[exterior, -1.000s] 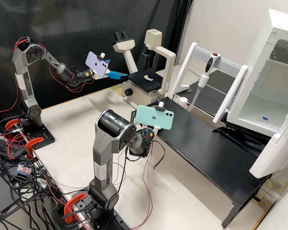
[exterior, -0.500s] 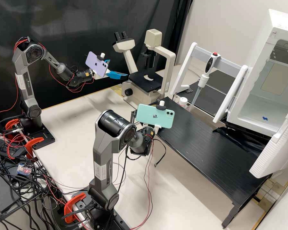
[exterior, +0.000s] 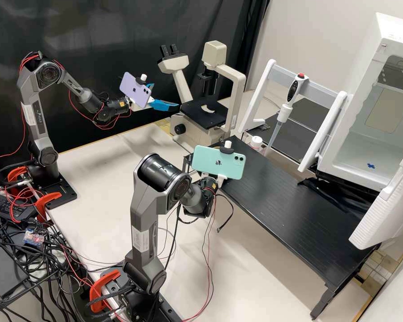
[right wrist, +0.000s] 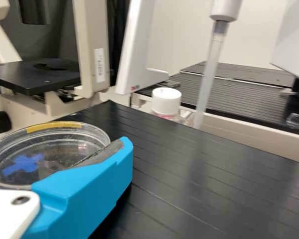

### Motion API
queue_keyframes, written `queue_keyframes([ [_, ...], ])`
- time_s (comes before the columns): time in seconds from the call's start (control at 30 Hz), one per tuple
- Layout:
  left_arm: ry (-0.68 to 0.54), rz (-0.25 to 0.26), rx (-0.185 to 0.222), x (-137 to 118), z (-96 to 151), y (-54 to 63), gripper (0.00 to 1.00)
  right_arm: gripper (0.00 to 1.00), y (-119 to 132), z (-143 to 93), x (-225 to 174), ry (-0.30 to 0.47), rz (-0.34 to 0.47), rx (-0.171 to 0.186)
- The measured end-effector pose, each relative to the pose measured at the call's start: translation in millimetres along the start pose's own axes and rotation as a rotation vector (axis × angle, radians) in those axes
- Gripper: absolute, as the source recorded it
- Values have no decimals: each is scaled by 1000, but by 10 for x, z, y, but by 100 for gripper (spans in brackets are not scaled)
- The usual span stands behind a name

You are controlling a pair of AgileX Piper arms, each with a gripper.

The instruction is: Move the petri dish to the incubator

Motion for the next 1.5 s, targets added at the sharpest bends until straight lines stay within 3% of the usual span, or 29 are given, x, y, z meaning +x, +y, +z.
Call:
queue_keyframes([
  [0.37, 0, 0, 0, 0, 0, 0, 100, 0, 112, 82, -52, -44, 36, -7],
  [0.6, 0, 0, 0, 0, 0, 0, 100, 0, 343, 310, -144, -167, 134, 2],
  [0.8, 0, 0, 0, 0, 0, 0, 100, 0, 648, 498, -230, -235, 241, 4],
  [0.9, 0, 0, 0, 0, 0, 0, 100, 0, 776, 587, -273, -249, 259, -15],
  [1.1, 0, 0, 0, 0, 0, 0, 100, 0, 1131, 824, -415, -307, 383, 33],
  [1.23, 0, 0, 0, 0, 0, 0, 100, 0, 1342, 870, -468, -313, 450, 38],
  [1.4, 0, 0, 0, 0, 0, 0, 100, 0, 1595, 954, -400, -320, 493, 15],
  [1.5, 0, 0, 0, 0, 0, 0, 100, 0, 1730, 1015, -352, -341, 517, 19],
])
